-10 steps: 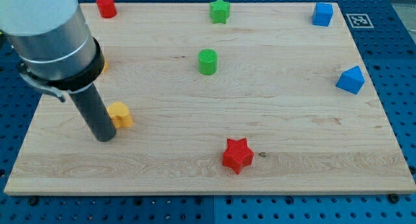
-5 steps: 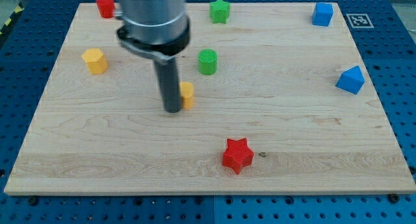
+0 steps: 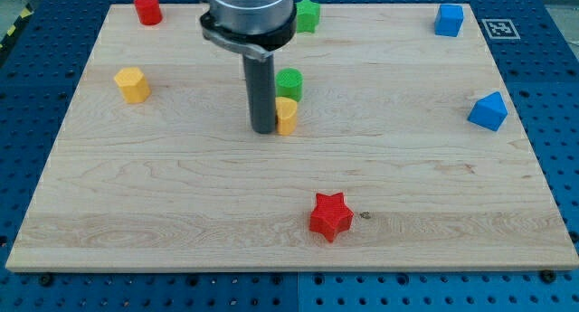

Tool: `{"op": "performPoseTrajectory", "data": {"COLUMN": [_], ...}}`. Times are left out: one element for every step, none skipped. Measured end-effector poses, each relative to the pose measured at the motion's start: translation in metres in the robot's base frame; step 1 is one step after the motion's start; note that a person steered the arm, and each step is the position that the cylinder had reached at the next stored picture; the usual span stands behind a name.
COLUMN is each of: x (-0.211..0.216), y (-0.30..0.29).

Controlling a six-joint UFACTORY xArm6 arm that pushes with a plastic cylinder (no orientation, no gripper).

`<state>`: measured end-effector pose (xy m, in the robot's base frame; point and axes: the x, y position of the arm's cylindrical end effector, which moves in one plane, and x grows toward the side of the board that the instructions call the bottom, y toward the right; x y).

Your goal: Place the yellow heart to the top left of the triangle

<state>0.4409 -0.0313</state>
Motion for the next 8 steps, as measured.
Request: {"op": "performPoseTrajectory", "data": {"x": [-0.014,-0.016,-0.023,-0.04,-0.055,-0.065,-0.067,-0.067], "y": [0.02,0.054,0.091,0.131,0.174,0.214,0.24,0.276]}}
